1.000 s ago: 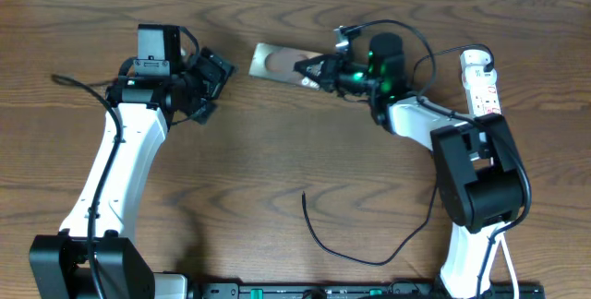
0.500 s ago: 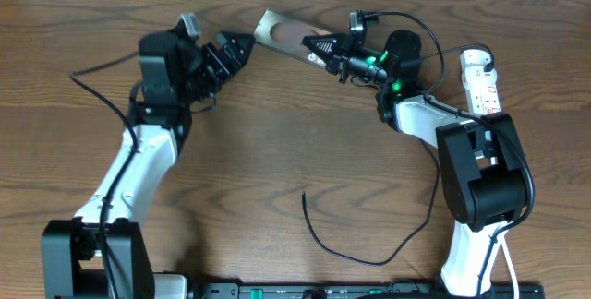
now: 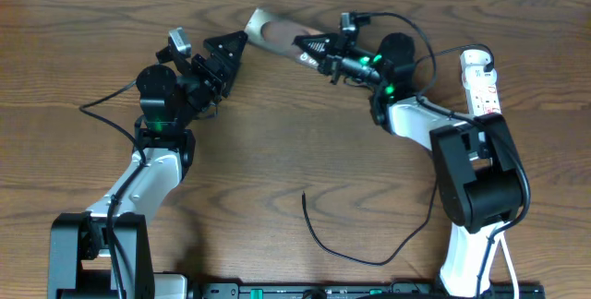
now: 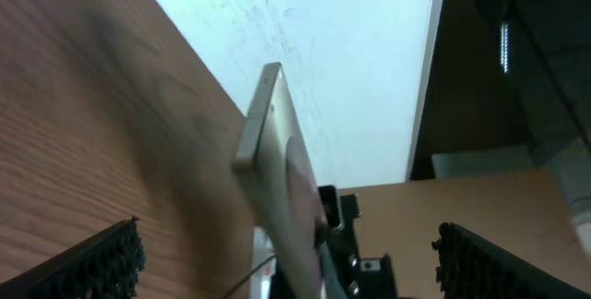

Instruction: Plug charger to phone and switch on socket

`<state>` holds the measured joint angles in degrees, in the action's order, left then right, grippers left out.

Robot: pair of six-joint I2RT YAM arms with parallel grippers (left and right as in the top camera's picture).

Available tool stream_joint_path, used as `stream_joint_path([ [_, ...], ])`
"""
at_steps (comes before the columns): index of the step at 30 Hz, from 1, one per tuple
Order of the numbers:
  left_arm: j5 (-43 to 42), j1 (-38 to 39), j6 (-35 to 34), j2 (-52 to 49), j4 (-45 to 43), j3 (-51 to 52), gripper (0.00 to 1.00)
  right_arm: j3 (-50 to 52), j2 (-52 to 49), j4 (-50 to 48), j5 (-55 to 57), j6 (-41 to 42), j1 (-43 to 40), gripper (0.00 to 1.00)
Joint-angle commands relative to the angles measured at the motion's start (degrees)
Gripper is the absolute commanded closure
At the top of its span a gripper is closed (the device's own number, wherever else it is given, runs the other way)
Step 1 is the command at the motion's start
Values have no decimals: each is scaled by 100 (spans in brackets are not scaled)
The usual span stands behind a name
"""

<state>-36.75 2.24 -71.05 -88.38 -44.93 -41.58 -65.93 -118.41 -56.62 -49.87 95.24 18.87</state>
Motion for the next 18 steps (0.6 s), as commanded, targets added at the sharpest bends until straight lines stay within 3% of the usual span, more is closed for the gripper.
stream_joint_path([
  [1, 33, -35, -437, 61, -17, 28, 2, -76, 63, -107, 2, 52, 264, 99],
  [18, -55, -420, -470, -138, -22, 31, 2, -76, 66, -70, 55, 52, 885, 99],
])
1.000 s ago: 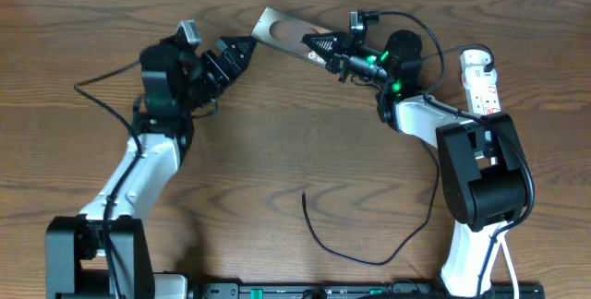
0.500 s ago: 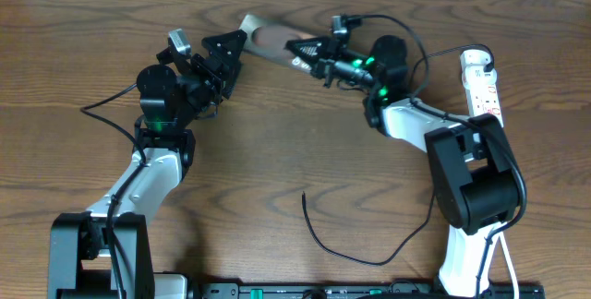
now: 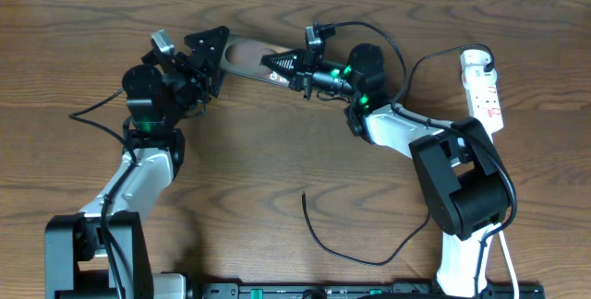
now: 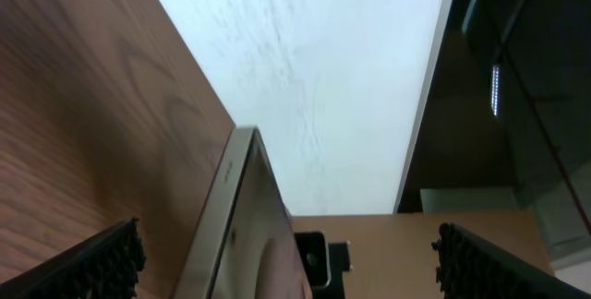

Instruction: Plug charger to phone and switch on socket

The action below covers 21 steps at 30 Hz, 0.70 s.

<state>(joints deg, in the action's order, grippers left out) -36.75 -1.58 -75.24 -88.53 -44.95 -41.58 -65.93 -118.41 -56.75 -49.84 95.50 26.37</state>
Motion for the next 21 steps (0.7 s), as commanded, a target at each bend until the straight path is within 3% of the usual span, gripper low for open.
stream_joint_path([
  [1, -66, -37, -50, -138, -42, 31, 2, -76, 63, -37, 81, 26, 175, 99],
  [16, -118, -37, -52, -140, -188, 39, 1, -76, 63, 131, 437, 219, 433, 98],
  [21, -118, -39, -103, -140, -188, 39, 12, -76, 63, 343, 498, 216, 450, 99],
])
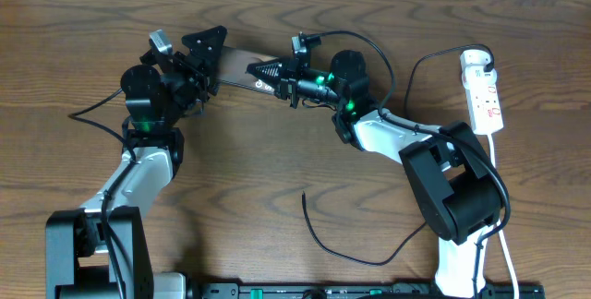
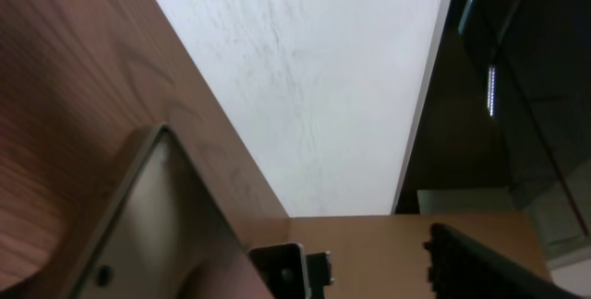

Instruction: Plug charger to phone and switch on socket

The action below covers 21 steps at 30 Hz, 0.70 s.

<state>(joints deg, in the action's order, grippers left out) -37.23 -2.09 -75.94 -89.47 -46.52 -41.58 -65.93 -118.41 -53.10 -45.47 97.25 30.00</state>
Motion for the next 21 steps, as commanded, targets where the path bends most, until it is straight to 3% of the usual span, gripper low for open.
stream_joint_path([
  [1, -70, 11, -74, -46, -31, 39, 13, -76, 66, 15, 59, 44, 85, 99],
  [4, -35, 11, -114, -46, -31, 39, 14, -76, 63, 17, 59, 42, 85, 99],
  [7, -4, 11, -114, -46, -28, 39, 23, -76, 66, 17, 81, 42, 87, 99],
  [12, 37, 11, -111, -46, -28, 39, 68, -76, 66, 17, 101, 39, 96, 99],
  [13, 42, 11, -111, -46, -28, 39, 93, -76, 66, 20, 101, 39, 98, 99],
  [21, 61, 11, -111, -46, -31, 39, 92, -76, 63, 20, 140, 39, 140, 98],
])
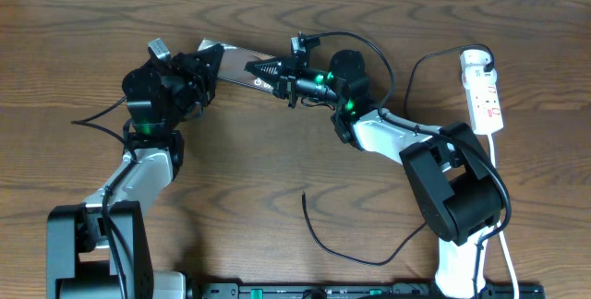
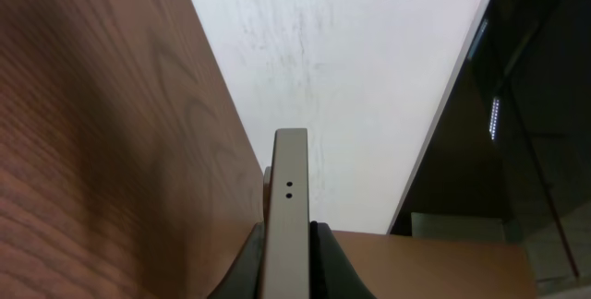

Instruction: Plug charger to phone and switch on socket

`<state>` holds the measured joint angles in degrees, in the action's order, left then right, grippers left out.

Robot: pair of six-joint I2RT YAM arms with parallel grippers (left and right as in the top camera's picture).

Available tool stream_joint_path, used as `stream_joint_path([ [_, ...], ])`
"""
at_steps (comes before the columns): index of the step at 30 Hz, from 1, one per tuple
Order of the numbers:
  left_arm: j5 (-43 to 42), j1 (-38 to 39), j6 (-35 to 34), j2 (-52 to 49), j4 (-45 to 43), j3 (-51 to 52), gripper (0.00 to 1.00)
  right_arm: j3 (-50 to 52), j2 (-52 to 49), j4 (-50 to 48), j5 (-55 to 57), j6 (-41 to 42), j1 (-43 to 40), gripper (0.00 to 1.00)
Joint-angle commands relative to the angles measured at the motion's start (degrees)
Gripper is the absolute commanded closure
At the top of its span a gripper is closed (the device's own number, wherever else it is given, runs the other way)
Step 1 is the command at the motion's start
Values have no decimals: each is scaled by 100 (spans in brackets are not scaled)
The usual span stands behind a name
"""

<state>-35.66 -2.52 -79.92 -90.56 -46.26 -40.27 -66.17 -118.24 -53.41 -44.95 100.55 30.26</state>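
The phone, a flat beige slab, hangs above the table's far edge between both arms. My left gripper is shut on its left end. In the left wrist view the phone stands edge-on between the dark fingers of the left gripper. My right gripper is shut on the phone's right end. The black charger cable lies loose on the table near the front. The white power strip lies at the far right.
A white lead runs from the power strip toward the front. The right arm's black wiring loops above the table. The wooden table ends at a white wall at the back.
My left gripper was open around the phone's left end. It has now shut on it, and the phone sits edge-on between its fingers. The right gripper has hardly moved.
At first my right gripper held the phone near the back centre and the left gripper stood open beside its tip. The phone was then further left, its end between the open left fingers. Now both grippers hold it.
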Motion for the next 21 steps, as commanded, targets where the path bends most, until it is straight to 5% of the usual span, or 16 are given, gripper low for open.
stream_joint_path([
  [1, -87, 55, 286, 63, -57, -92, 93, -52, 46, 50, 98, -291, 125, 99],
  [11, -76, 55, 264, 63, -57, -92, 93, -52, 46, 50, 190, -291, 133, 98],
  [13, -76, 55, 264, 63, -57, -92, 93, -52, 48, 48, 197, -291, 133, 76],
  [15, -79, 35, 264, 63, -55, -92, 93, -52, 48, 42, 192, -345, 129, 36],
  [17, -79, 4, 264, 63, -55, -92, 93, -52, 48, 24, 195, -431, 129, 9],
  [18, -81, -22, 264, 63, -55, -92, 93, -52, 46, 24, 195, -442, 129, 1],
  [21, -122, -125, 267, 63, -37, -92, 93, -52, 48, 24, 203, -442, 129, 1],
])
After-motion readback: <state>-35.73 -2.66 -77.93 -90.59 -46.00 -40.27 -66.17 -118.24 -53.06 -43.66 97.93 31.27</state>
